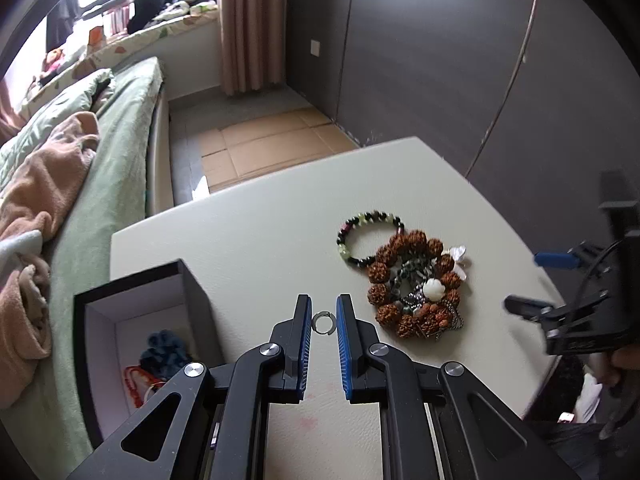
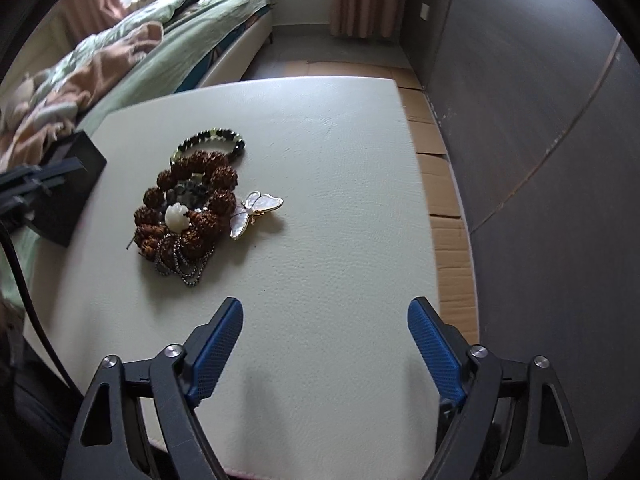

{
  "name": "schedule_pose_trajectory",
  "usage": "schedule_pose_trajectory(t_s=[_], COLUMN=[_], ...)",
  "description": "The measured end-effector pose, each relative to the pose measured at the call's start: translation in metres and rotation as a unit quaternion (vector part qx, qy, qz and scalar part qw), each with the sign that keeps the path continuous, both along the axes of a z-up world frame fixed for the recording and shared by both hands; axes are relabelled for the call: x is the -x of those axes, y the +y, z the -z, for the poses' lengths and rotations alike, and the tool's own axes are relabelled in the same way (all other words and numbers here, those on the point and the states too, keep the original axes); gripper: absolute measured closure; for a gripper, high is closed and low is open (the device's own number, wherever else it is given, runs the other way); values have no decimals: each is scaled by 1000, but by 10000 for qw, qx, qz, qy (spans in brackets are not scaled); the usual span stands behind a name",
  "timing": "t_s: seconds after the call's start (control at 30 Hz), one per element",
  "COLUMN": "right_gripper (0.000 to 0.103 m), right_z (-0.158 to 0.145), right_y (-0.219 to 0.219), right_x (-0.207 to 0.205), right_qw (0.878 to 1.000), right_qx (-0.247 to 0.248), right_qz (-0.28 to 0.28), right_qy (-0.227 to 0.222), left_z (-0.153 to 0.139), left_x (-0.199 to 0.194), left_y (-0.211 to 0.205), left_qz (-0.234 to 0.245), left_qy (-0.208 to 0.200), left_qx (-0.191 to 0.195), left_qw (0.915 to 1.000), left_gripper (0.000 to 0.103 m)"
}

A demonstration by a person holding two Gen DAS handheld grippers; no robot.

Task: Organize jewelry
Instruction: 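Close the left gripper on the small silver ring on the table, then carry the silver ring into the box with the left gripper while the right gripper grasps the white butterfly brooch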

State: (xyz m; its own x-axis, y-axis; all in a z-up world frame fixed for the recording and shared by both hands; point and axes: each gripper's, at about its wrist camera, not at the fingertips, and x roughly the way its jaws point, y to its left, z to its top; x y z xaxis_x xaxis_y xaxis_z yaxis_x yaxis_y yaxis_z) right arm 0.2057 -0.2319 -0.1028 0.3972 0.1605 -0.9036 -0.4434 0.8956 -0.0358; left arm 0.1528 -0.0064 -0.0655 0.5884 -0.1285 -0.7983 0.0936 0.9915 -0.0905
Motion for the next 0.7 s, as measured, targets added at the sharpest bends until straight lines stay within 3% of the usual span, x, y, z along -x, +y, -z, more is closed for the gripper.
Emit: schedule_pose_trajectory(t_s=[0.33, 0.7], right_gripper=[20, 21], right_z=[14, 14], right_y=[29, 42], right_x=[-14, -34], right_qw=[9992, 9996], right_qx=[279, 79], right_qz=[-253, -78], right_qy=[-166, -246], left_z=[-15, -18], left_x=[7, 6], left_y=[26, 38], left_qz=[-167, -234], left_qy=[-163, -196], left_qx=[274, 435], left_qw=[9994, 9986], left_gripper=[90, 90])
